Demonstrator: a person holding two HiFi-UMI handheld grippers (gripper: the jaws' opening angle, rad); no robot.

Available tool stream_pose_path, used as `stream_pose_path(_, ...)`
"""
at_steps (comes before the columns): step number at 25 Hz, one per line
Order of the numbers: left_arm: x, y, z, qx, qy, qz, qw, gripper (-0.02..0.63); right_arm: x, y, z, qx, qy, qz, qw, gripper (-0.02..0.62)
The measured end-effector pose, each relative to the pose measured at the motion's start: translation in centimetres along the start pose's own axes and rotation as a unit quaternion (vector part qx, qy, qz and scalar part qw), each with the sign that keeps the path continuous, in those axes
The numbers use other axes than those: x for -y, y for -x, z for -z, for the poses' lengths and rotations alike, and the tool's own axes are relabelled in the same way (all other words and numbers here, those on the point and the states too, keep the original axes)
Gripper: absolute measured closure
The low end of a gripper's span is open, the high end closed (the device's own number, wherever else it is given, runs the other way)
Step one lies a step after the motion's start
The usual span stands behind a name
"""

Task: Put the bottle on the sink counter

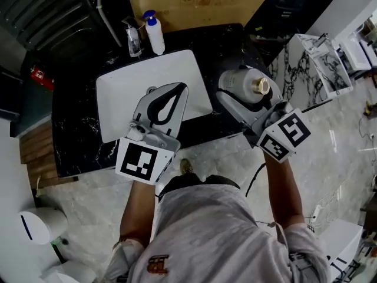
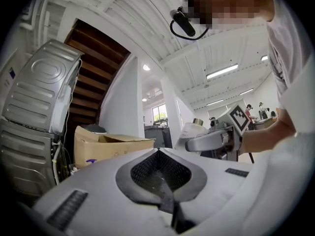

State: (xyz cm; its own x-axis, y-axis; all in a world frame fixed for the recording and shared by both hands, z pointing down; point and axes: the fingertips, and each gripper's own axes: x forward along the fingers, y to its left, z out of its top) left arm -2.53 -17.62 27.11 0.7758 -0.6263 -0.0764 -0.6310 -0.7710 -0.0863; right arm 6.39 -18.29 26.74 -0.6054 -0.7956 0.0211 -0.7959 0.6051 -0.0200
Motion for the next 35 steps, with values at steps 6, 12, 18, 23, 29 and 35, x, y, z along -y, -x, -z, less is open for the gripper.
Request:
stream_pose_path(6,-3.0,-2.3,1.2,0.005,0.018,0.0,0.9998,0.604,3.3,-3.9,3.4,-0.052,0.003,0.015,0.999,0.262)
stream_pose_path(12,-4.5,-4.3,3.5,-0.011,0.022,-0.013,0.9996,0.604,6.6,-6.4,8.0,-0.111,-0.008,0.019,0.994,0.262)
stream_pose_path(18,-5.7,-6.1,6.7,-0.034,0.023,-0.029,0.9987,0.604,8.8,-8.5,12.7,-0.177,-0.007,0.019,0.984,0.262)
stream_pose_path(23,-6.1,-6.9,8.2,-0.047,0.025,-0.034,0.998,0.604,9.9,-10.3,15.6,-0.213,-0.006,0.013,0.977,0.262)
stream_pose_path(29,-6.5,-7.2,9.1,-0.054,0.032,-0.044,0.9971,0.604,10.7,-11.8,18.9,-0.262,-0.003,0.007,0.965,0.262)
stream_pose_path(35,-6.8,-7.3,9.9,-0.059,0.038,-0.047,0.9965,0.604,11.6,-12.5,21.8,-0.301,-0.002,0.009,0.954,0.262)
